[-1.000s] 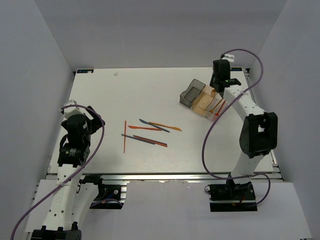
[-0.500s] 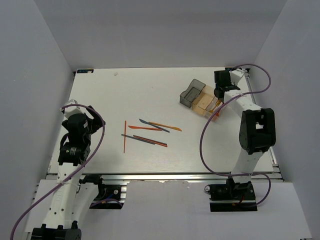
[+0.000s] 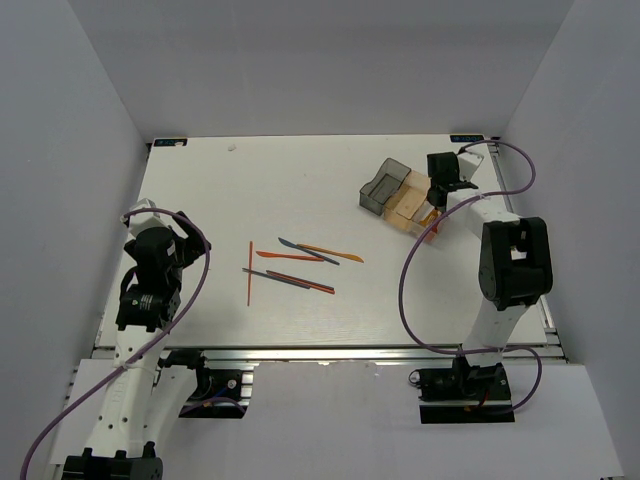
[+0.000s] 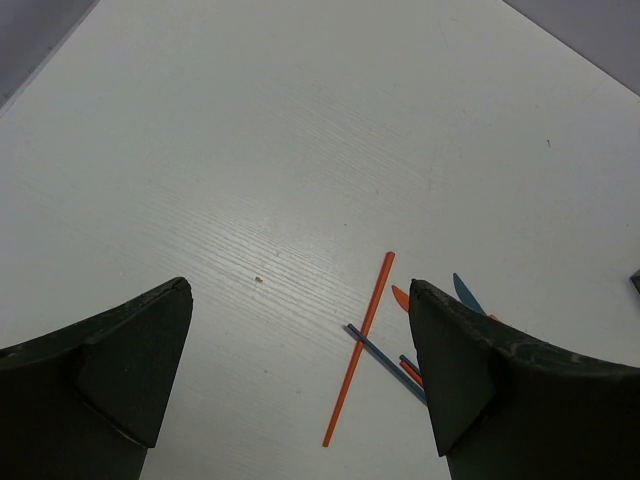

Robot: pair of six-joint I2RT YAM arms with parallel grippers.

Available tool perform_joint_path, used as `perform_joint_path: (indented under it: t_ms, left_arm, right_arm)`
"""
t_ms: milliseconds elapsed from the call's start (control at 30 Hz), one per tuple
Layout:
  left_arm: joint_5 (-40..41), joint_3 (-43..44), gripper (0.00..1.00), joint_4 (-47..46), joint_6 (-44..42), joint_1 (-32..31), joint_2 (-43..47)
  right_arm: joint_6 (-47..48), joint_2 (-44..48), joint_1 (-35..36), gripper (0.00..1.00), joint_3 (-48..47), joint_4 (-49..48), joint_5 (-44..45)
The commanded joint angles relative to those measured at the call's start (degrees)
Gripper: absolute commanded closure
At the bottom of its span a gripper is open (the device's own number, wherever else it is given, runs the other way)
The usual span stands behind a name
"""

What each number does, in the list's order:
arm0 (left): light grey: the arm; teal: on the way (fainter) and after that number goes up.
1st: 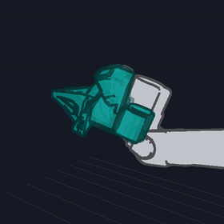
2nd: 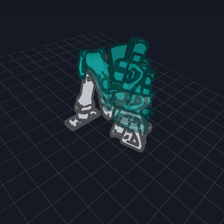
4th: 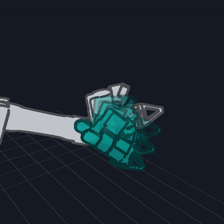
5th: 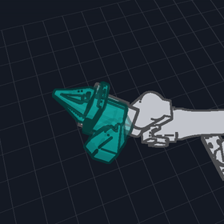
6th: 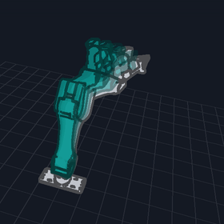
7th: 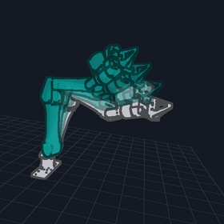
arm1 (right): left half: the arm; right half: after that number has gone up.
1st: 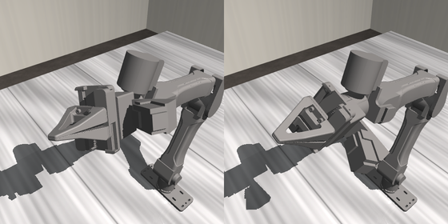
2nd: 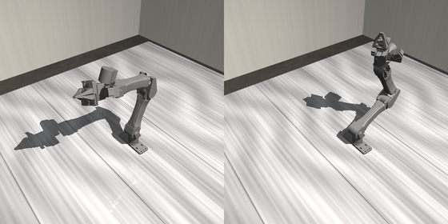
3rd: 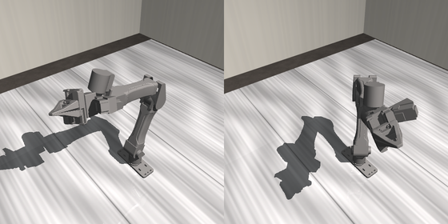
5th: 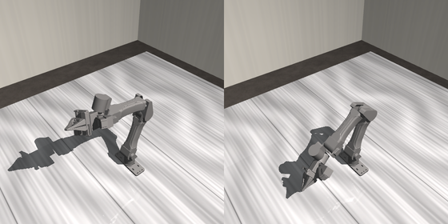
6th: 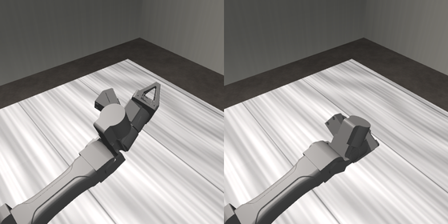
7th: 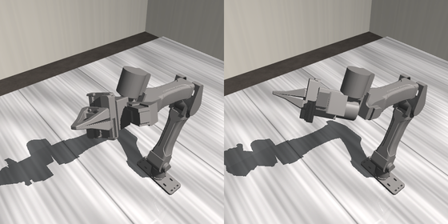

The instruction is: Sort the eating utensils into containers

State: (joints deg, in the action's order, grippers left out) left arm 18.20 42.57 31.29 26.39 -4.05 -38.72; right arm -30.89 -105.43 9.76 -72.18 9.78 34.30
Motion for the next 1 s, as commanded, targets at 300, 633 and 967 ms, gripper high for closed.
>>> perform_joint_path:
  t_ms: [300,633,967]
  left_arm:
    - [-0.35,-0.03,0.02,-0.44,-0.38,-0.17,0.84]
    - [-0.27,-0.03,0.02,-0.44,-0.38,-0.17,1.01]
    - [0.09,-0.03,0.02,-0.35,-0.20,-0.17,1.02]
  right_arm:
    - [0.66,6.37,-0.09,0.78,3.80,-3.01,0.50]
    - [0.66,8.30,0.00,0.61,3.80,-2.05,-2.05]
    - [19.26,17.98,8.86,0.27,6.35,-8.02,-34.71]
